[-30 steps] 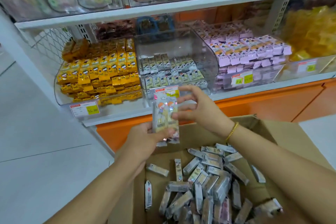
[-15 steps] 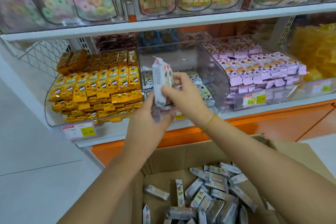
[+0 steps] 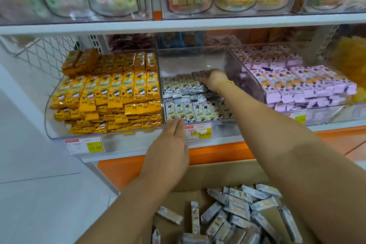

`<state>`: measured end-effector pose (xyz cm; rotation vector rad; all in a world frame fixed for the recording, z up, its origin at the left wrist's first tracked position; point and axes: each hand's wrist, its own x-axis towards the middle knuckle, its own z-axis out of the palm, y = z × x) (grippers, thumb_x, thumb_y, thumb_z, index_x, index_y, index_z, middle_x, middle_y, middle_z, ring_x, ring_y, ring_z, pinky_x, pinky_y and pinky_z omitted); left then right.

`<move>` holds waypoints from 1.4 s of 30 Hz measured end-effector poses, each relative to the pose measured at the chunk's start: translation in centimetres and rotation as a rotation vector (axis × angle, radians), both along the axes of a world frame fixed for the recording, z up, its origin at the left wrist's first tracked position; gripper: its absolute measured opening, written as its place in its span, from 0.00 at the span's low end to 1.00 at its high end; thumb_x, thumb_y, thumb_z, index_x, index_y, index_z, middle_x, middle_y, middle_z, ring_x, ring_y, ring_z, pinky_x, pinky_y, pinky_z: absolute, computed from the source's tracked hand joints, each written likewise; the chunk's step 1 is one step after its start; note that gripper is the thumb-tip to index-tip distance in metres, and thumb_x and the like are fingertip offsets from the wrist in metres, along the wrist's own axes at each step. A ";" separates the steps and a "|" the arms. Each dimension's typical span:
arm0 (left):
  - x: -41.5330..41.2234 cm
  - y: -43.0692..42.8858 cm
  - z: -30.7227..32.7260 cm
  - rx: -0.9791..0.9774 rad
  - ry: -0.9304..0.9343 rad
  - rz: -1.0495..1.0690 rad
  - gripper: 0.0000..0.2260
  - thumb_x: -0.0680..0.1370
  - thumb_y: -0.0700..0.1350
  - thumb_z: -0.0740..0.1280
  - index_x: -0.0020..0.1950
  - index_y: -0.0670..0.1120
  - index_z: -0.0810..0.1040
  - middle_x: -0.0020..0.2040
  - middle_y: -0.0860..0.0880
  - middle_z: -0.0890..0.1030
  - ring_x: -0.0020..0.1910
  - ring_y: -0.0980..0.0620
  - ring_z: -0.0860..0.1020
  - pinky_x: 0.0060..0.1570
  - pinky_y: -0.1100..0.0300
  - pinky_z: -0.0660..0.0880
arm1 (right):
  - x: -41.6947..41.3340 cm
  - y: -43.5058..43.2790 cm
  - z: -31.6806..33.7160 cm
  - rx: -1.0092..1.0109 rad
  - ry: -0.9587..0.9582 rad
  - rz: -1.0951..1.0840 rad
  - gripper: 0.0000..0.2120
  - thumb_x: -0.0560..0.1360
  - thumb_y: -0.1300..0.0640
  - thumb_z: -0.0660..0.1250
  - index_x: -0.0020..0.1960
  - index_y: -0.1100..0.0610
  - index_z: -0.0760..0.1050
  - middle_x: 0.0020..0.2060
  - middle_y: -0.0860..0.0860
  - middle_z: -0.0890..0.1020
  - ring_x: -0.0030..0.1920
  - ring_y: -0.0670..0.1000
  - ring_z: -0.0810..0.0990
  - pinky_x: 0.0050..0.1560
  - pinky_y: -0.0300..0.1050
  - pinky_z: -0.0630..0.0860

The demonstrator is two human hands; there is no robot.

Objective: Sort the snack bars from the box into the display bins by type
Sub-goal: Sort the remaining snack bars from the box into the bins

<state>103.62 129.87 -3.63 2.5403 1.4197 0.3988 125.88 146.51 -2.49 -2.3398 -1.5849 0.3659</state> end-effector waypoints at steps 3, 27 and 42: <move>-0.6 -0.9 0.0 -0.010 -0.067 -0.022 0.27 0.82 0.47 0.55 0.78 0.48 0.48 0.79 0.53 0.49 0.76 0.57 0.50 0.68 0.70 0.48 | 0.8 -2.7 0.3 0.125 0.088 0.009 0.18 0.80 0.54 0.61 0.61 0.67 0.74 0.59 0.62 0.78 0.60 0.60 0.76 0.59 0.47 0.71; -13.5 -11.8 -14.8 -0.871 0.366 0.244 0.24 0.77 0.51 0.66 0.69 0.42 0.66 0.63 0.44 0.76 0.59 0.46 0.75 0.54 0.60 0.72 | -6.9 -32.4 -31.6 -0.661 0.154 0.524 0.51 0.68 0.52 0.77 0.78 0.52 0.46 0.77 0.54 0.54 0.74 0.57 0.59 0.70 0.50 0.64; -10.4 -10.1 -12.6 -0.997 0.306 0.324 0.09 0.77 0.50 0.67 0.48 0.45 0.74 0.46 0.49 0.76 0.44 0.53 0.75 0.38 0.64 0.71 | -9.2 -29.1 -29.9 -0.685 0.575 0.362 0.21 0.73 0.50 0.71 0.62 0.57 0.72 0.50 0.53 0.78 0.52 0.54 0.78 0.48 0.42 0.75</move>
